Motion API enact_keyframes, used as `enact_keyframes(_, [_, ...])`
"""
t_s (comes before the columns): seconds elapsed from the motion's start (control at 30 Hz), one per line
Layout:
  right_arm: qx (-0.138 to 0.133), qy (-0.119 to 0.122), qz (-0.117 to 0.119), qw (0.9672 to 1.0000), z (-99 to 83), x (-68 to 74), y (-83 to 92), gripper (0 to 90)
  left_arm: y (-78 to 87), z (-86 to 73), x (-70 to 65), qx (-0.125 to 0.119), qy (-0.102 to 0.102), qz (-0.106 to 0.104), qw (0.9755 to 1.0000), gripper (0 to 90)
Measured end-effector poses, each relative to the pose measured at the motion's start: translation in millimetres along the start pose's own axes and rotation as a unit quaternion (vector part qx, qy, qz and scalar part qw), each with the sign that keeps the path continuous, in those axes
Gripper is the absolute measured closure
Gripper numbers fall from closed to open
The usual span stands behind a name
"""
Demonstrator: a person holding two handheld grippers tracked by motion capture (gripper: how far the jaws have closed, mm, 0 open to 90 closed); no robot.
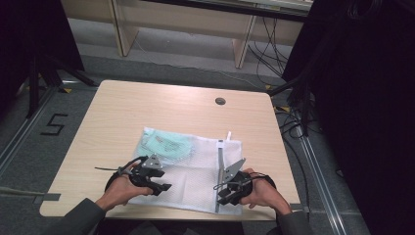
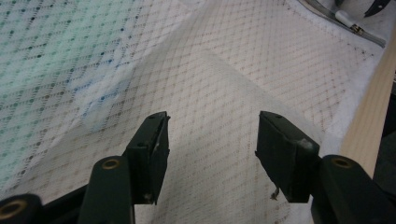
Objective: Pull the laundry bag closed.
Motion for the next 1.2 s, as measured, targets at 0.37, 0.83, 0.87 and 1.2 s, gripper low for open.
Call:
enact_keyframes(0.37, [0.005,0.006,0.011,0.9999,5.4,8.2,-6.0,68.3,-5.7,3.9,-8.6,-0.004,-0.007,-0.011,0.9999,47.1])
enact_keyframes(0.83, [0.017,0.04,-0.002,0.999,2.8,6.9,-2.1,82.1,-5.3,-0.8,-7.3,0.025,-0.04,-0.011,0.9988,47.4])
enact_keyframes(0.87, [0.015,0.042,-0.003,0.999,3.1,7.3,-1.7,82.5,-5.3,-0.9,-7.5,0.025,-0.041,-0.011,0.9988,47.3])
enact_keyframes(1.2, [-0.003,0.034,-0.011,0.9994,10.4,11.2,8.5,86.8,-8.1,6.2,-15.9,-0.006,-0.015,-0.018,0.9997,47.2])
Point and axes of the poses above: each handheld gripper's, and its own axes: y roughly backward along the jaws, z roughly out of its top, x roughly to its left, the point moved 10 cm from there along -y, roughly forward along the jaws, and after that the axes turned 10 degrees about x, right-handed, at the moved point
